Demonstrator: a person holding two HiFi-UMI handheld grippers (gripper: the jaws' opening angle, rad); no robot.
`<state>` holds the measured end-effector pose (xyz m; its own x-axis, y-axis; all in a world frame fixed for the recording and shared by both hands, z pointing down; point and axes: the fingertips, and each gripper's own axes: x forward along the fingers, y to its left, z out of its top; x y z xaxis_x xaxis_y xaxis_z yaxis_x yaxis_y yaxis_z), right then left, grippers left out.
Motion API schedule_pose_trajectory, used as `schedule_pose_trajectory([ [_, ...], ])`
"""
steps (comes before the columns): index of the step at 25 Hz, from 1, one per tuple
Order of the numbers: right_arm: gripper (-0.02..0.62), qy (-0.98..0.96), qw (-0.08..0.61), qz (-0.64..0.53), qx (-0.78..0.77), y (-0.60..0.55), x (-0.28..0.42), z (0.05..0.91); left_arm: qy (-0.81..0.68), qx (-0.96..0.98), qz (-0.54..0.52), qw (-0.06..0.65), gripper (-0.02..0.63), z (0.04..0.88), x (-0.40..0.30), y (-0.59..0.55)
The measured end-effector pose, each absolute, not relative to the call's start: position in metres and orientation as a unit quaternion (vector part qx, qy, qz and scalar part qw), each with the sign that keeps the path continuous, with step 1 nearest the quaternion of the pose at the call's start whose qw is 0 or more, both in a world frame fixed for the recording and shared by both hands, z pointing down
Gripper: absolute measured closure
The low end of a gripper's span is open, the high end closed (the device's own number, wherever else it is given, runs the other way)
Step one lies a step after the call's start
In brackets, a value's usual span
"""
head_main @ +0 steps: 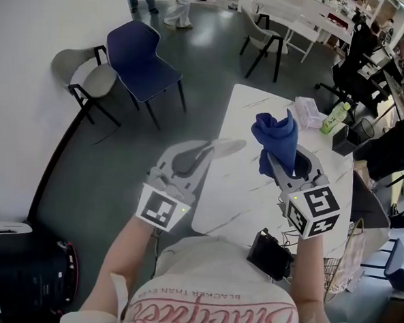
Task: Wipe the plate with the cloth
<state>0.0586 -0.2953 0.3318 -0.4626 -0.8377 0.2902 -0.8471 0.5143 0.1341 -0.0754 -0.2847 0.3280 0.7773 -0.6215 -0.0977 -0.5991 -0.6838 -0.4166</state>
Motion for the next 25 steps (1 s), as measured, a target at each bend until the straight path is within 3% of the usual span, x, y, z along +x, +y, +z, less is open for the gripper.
schedule_pose_trajectory([
  [5,0.459,-0.88,0.192,-0.011,0.434,-0.281,0.048,0.325,0.286,-0.871,-0.098,0.387,0.589,0.343,-0.06,-0.265],
  [8,0.459,-0.89,0.235,-0.05,0.387,-0.272,0.034,0.326,0.262,-0.848,-0.121,0.446,0.589,0.348,-0.055,-0.257],
  [16,0.46,-0.912,0.283,-0.101,0.279,-0.251,-0.012,0.317,0.223,-0.809,-0.163,0.519,0.589,0.358,-0.045,-0.247],
  [25,0.462,-0.87,0.406,-0.15,0.236,-0.26,-0.01,0.356,0.178,-0.759,-0.205,0.592,0.589,0.368,-0.042,-0.235],
])
